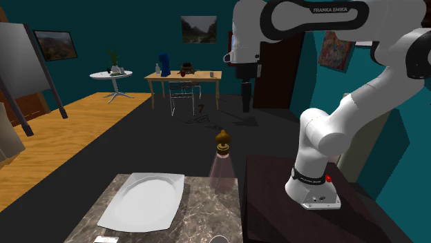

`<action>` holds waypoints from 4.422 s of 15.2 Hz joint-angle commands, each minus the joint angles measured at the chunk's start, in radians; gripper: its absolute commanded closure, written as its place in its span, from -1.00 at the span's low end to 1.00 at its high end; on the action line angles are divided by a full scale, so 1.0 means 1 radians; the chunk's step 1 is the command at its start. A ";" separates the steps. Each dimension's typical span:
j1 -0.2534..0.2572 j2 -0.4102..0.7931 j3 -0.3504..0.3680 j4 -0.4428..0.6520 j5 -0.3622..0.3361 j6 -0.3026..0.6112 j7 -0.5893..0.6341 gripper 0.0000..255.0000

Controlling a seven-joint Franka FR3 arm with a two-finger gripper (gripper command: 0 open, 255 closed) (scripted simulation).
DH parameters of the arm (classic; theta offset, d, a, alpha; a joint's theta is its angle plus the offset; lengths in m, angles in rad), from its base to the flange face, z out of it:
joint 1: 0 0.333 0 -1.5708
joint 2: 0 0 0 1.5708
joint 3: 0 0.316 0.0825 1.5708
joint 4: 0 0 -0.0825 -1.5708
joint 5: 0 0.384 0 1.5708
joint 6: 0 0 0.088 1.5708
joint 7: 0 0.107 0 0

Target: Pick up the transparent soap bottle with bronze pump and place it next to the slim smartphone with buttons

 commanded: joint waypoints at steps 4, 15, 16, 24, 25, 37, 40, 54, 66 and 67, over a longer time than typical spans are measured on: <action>-0.030 0.002 0.125 -0.067 0.007 0.134 0.189 -1.00; -0.122 0.117 0.374 -0.171 -0.028 0.433 0.555 -1.00; -0.123 0.120 0.375 -0.182 -0.028 0.448 0.556 -1.00; -0.124 0.127 0.378 -0.199 -0.028 0.471 0.557 -1.00; -0.124 0.127 0.378 -0.199 -0.028 0.471 0.557 -1.00; -0.125 0.120 0.372 -0.177 -0.030 0.442 0.552 1.00; -0.126 0.111 0.364 -0.142 -0.033 0.400 0.547 1.00; -0.137 0.103 0.335 0.039 -0.051 0.212 0.525 1.00; -0.151 0.132 0.319 0.219 -0.068 0.061 0.511 1.00; -0.152 0.136 0.318 0.235 -0.069 0.049 0.510 1.00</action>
